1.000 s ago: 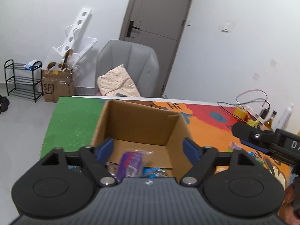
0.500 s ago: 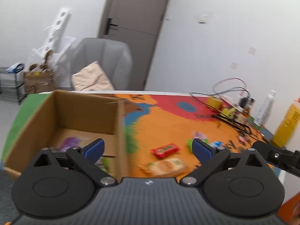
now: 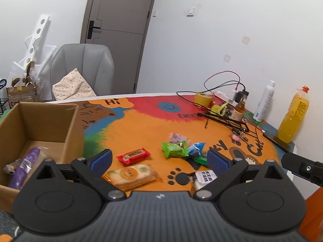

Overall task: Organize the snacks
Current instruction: 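Move both tools back over the snack pile, then grasp the white square cake with the left tool while the right tool grasps the green-labelled bun, then lift the white cake and green-labelled bun and carry both over the cardboard box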

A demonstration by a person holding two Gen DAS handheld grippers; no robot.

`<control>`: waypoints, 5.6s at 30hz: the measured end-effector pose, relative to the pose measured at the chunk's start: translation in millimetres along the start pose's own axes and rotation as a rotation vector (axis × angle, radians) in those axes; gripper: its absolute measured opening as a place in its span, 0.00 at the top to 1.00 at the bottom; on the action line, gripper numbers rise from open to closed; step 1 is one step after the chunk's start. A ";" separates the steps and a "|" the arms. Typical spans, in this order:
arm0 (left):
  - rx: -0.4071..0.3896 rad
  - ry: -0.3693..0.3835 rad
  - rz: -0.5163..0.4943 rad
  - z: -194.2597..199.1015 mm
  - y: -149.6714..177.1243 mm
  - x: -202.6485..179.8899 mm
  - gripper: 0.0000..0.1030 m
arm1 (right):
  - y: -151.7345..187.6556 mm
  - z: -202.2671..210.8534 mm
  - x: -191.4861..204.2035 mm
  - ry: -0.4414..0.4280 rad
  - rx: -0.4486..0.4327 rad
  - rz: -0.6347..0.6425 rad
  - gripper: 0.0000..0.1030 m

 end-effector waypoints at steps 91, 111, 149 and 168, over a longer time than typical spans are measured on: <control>0.179 0.103 -0.173 -72.8 55.7 -65.7 0.55 | 50.7 -69.9 -67.9 0.089 0.170 0.003 1.00; 0.147 0.058 -0.123 -57.0 51.4 -31.7 0.55 | 56.1 -85.8 -57.4 0.090 0.166 0.001 0.43; 0.189 0.048 -0.111 -100.8 47.2 -31.9 0.56 | 53.4 -122.6 -76.3 0.252 0.211 0.048 0.55; 0.082 0.044 -0.085 -44.7 27.6 -10.7 0.56 | 36.1 -81.1 -22.1 0.129 0.104 0.073 0.55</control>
Point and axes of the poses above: each gripper's, at about its wrist camera, not at the fingertips, and z roughly against the way its jaws point, x to its left, y to its underside, the point moved 5 cm from there along -z, roughly the way its jaws point, and after that the axes turned 15 degrees about -y, right-handed, at the moved point
